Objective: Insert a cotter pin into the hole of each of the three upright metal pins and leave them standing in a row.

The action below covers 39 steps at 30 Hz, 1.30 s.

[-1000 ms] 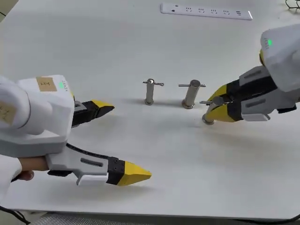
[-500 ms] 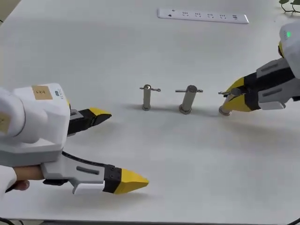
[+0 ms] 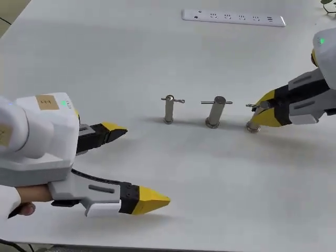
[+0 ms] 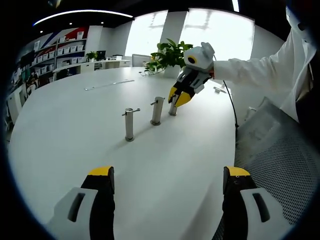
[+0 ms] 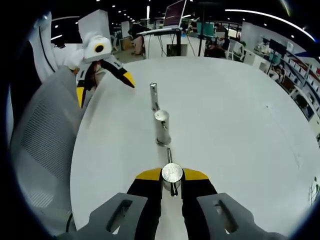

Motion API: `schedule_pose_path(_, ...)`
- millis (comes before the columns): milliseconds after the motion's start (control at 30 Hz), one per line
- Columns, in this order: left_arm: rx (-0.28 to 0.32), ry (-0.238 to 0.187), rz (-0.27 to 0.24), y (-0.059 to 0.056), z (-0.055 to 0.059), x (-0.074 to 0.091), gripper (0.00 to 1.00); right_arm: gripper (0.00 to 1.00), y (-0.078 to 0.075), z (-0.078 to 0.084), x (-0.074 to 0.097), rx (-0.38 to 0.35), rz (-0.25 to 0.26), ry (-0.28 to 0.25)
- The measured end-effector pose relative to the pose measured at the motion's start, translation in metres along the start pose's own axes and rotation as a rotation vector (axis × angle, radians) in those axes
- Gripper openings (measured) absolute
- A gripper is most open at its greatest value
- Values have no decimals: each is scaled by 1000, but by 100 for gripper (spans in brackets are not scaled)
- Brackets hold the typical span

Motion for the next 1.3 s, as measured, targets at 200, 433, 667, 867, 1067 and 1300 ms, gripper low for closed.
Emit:
schedule_pose_path(200,4,-3,-7,-1,3,6,89,9,4,-3,-1,2,-14,-12)
schedule_pose_path(433,9,-12,-23,1,3,11,89,9,-3,0,-3,6,-9,-24)
schedule_pose_path(667,8,-18,-27,1,3,13,89,16,-5,0,-2,32,7,-18)
schedule_pose_path(867,15,-31,-33,2,0,14,89,32,-4,-8,6,11,26,-48)
schedule_pose_path(1067,19,-52,-45,3,-5,17,89,57,7,-14,19,-10,53,-58)
schedule_pose_path(1300,51,-112,-56,1,-13,26,88,86,28,-16,44,-133,130,-172)
Point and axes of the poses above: the centre of the closed fingertips' face, and the gripper's own axes: x roughly backward along the fingers, y roughly to its left, z roughly out of its underside, the point moved 4 cm from there along x, roughly backward along the fingers, and after that the axes turned 4 degrees about x, right-handed, at the moved point
